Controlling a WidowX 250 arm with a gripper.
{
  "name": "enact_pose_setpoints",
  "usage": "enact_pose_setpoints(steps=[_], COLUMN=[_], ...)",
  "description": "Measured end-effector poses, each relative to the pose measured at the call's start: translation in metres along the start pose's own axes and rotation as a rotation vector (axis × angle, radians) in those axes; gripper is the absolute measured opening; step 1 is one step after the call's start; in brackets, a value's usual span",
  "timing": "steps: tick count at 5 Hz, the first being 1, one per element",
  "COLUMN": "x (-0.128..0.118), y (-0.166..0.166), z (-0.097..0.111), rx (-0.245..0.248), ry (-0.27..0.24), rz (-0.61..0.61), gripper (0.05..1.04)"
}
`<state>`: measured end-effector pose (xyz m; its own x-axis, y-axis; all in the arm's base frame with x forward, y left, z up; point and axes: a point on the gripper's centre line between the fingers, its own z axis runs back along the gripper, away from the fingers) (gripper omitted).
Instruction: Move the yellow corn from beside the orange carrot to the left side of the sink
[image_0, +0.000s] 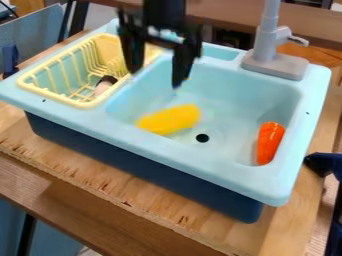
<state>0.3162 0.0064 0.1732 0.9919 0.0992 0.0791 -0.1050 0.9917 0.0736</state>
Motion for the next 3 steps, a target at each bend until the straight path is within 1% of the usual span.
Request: enact_pose_setpoints(steps=[1,2,3], x=[-0.019,-0.04,-0.056], y=[-0.013,-0.02,-0.023], z=[0.053,0.105,0.11], rx=[0.018,-0.01,-0.04], ry=[-0.063,-0.069,-0.008], rz=[-0.084,-0.152,-0.141], gripper=[1.0,1.0,1.0])
